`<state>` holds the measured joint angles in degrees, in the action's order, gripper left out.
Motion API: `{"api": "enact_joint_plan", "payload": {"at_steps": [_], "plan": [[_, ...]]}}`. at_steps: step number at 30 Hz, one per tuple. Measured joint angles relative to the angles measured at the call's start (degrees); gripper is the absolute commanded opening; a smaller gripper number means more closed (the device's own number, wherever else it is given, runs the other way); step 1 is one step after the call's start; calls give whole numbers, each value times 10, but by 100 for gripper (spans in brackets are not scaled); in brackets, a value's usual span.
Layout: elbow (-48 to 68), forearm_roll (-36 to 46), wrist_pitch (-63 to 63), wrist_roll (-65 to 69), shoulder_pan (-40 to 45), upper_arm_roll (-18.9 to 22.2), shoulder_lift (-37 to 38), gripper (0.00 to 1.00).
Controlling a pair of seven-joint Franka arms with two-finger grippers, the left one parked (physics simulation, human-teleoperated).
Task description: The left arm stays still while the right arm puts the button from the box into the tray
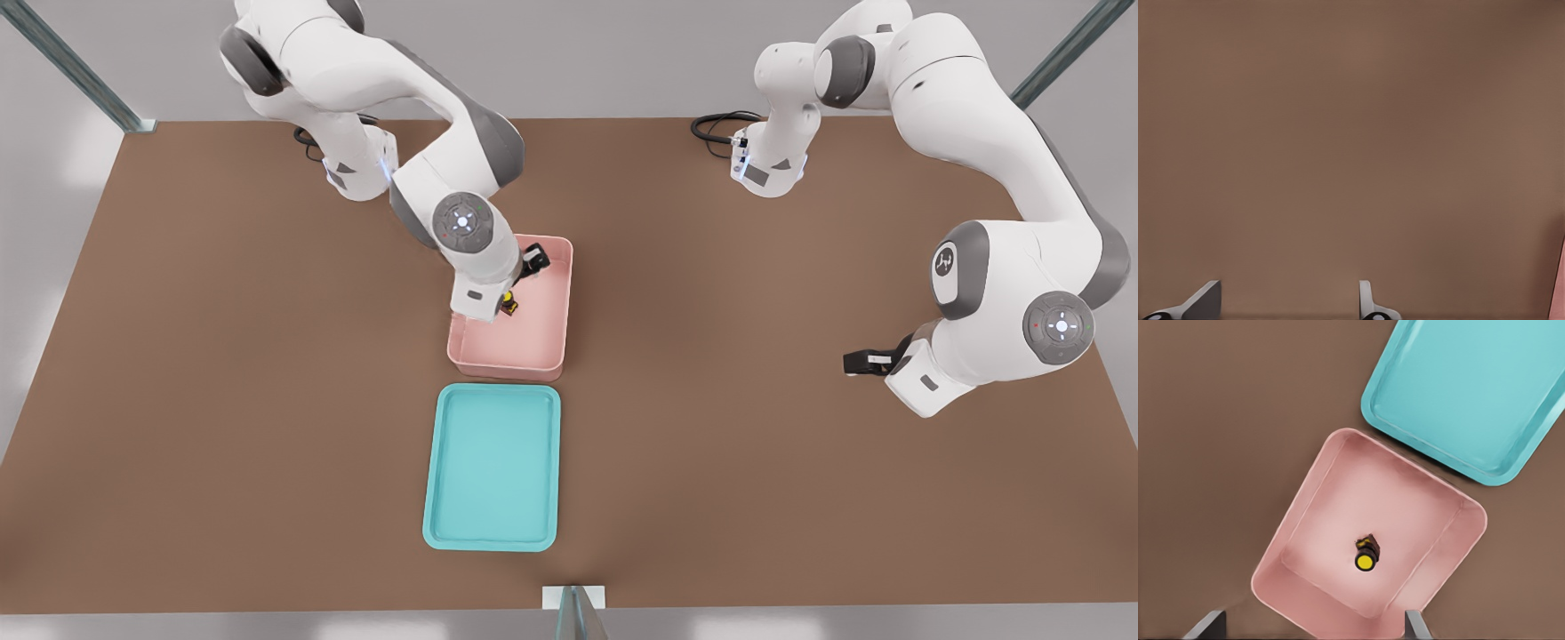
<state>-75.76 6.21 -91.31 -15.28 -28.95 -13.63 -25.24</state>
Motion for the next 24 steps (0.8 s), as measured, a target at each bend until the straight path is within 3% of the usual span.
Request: {"api": "enact_joint_plan", "payload": {"at_steps": [2, 7, 9, 16, 24], "plan": [[-53, -15, -34, -47, -24, -3, 1, 100], [-167, -6, -134, -130, -76, 93, 21, 100], [-193, 4, -159, -148, -87, 109, 29, 100], [-376, 11, -323, -191, -129, 131, 74, 100], [-442, 11, -454, -208, -133, 142, 77, 100]]}}
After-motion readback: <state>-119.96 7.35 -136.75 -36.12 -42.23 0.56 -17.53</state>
